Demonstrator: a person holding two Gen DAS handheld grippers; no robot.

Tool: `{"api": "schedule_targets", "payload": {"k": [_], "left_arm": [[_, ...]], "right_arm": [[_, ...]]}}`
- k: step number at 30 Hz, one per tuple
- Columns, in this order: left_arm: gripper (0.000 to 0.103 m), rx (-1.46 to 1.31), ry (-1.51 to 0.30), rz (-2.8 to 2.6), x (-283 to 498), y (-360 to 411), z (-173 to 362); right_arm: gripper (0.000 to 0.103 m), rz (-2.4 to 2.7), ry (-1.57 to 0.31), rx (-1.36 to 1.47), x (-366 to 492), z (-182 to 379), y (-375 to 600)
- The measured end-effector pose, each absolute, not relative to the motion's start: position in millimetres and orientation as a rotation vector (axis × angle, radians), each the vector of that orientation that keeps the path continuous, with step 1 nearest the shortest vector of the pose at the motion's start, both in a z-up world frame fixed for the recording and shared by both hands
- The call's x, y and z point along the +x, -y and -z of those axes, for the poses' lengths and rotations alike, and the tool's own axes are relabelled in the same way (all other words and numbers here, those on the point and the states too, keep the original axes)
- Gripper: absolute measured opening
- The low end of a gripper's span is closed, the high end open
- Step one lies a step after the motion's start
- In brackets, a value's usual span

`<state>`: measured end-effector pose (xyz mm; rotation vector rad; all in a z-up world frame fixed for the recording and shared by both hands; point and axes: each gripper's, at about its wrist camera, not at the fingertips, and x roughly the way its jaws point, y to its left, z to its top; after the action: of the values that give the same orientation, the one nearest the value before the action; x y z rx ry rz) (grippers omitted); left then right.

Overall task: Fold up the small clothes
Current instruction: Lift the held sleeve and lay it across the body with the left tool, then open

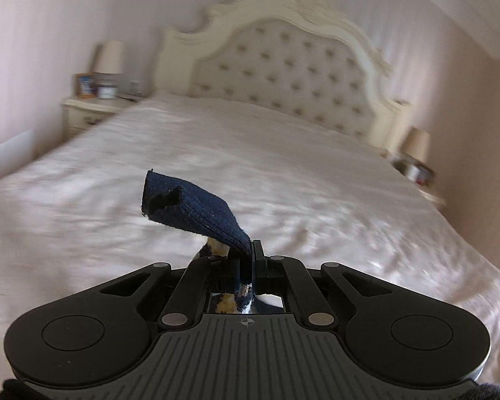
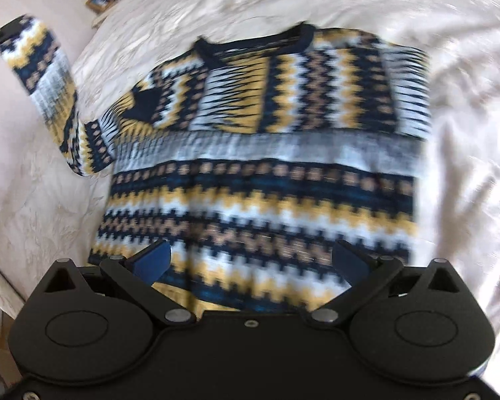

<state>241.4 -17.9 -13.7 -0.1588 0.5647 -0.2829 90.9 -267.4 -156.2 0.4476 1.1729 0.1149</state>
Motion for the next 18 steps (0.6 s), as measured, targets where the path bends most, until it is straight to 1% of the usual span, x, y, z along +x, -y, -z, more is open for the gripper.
{"api": "schedule_targets", "payload": {"k": [5,11,15,18], "left_arm": [[0.005,-0.093,-0.596,0.389,237.2,102.4,40.7],[0.005,0.017,-0.684,0.489,227.3,194.5,88.4],[0.006,0.071,-0.778,0.492,231.2,227.6,124.9],[0.006,0.091,-0.829,0.520,231.6,237.7,142.8]], "right_arm": [[0.103,-0.090,-1.158,0.496,70.7,159.0,311.4],[0.103,-0.059,-1.162,0.520,57.7,165.9,358.4],[0.103,-0.051,-1.166,0.515,50.7,167.4,380.3],[0.103,-0.047,-1.170,0.525,46.8,169.9,393.3]]}}
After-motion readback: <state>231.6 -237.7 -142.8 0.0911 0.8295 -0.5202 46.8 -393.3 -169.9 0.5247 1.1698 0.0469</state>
